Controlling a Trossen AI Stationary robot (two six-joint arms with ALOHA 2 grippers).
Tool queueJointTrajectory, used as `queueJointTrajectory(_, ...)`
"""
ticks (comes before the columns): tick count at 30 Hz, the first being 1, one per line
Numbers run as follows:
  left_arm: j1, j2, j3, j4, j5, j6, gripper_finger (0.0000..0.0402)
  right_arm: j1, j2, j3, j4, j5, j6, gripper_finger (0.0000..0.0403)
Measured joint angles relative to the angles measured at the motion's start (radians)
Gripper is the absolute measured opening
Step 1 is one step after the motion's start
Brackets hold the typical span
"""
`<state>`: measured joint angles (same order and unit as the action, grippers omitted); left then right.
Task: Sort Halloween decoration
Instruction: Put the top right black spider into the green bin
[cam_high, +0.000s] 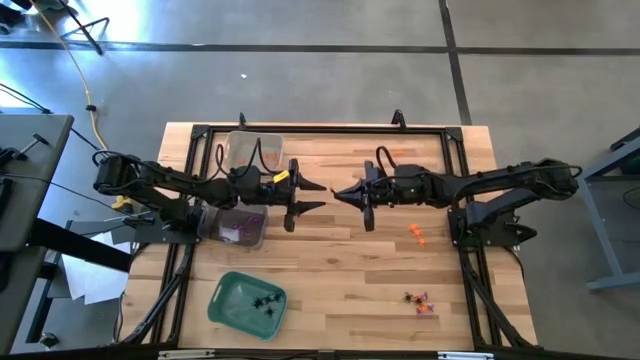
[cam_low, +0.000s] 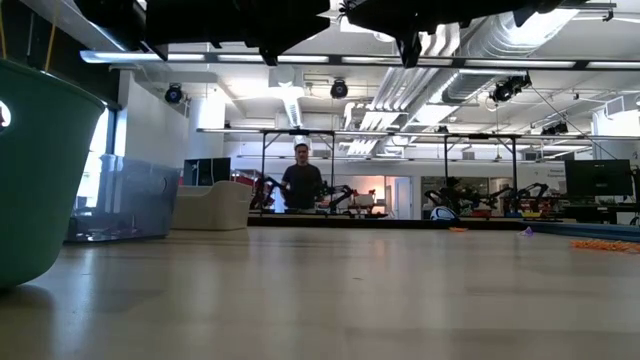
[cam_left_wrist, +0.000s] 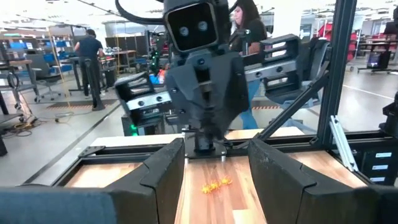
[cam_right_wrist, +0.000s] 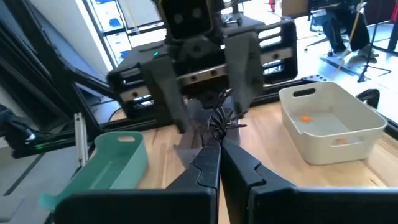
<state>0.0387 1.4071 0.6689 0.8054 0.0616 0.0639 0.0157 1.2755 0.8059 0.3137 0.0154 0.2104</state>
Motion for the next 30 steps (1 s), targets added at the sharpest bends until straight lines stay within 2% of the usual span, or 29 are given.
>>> queueJointTrajectory(10, 0.000, 0.000, 0.000, 0.000, 0.000, -0.007, 0.0166, 0.033, 0.008, 0.000, 0.054, 0.001, -0.001, 0.0000)
queueJointTrajectory(18, -0.001, 0.000, 0.000, 0.007, 0.000, -0.011, 0.0166, 0.033, 0.066, -0.002, 0.098, 0.001, -0.001, 0.0000)
queueJointTrajectory(30, -0.001, 0.000, 0.000, 0.007, 0.023, -0.018, 0.0166, 0.030, 0.068, -0.002, 0.118, 0.010, -0.006, 0.0000)
